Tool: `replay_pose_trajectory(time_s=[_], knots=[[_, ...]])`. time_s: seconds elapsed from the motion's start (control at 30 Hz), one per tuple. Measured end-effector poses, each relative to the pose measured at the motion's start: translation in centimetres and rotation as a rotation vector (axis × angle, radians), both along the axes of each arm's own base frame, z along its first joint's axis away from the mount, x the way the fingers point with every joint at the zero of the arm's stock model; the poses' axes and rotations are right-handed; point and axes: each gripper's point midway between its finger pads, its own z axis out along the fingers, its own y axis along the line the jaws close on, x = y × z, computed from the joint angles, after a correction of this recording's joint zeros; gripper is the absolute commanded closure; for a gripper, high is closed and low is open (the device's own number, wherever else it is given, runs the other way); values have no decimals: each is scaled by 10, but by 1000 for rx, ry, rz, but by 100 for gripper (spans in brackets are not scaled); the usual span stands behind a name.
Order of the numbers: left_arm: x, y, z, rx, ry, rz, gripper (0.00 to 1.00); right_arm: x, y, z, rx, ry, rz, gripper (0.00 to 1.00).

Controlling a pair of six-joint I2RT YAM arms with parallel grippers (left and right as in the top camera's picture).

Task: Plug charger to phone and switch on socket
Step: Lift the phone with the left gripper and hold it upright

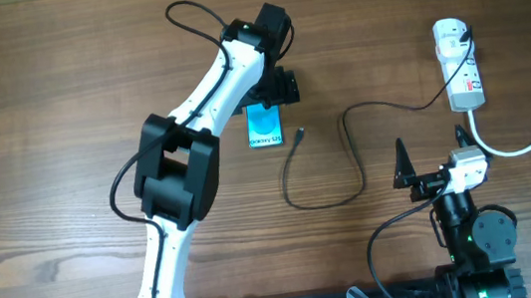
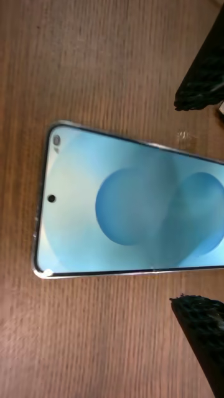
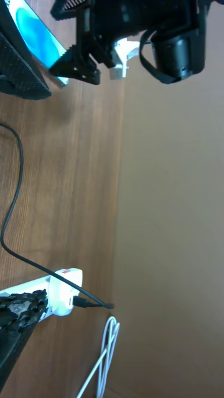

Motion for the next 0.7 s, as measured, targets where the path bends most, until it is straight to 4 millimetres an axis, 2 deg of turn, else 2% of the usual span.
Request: replay_pose_trajectory(time_s=[0.3,0.53,0.7], knots=[[-11,7,-27,21,25,0,0,0,0,0,0,0,0,0],[0,7,-26,18,-45,3,0,0,0,0,0,0,0,0],[-2,8,-26,23,-35,2,0,0,0,0,0,0,0,0]])
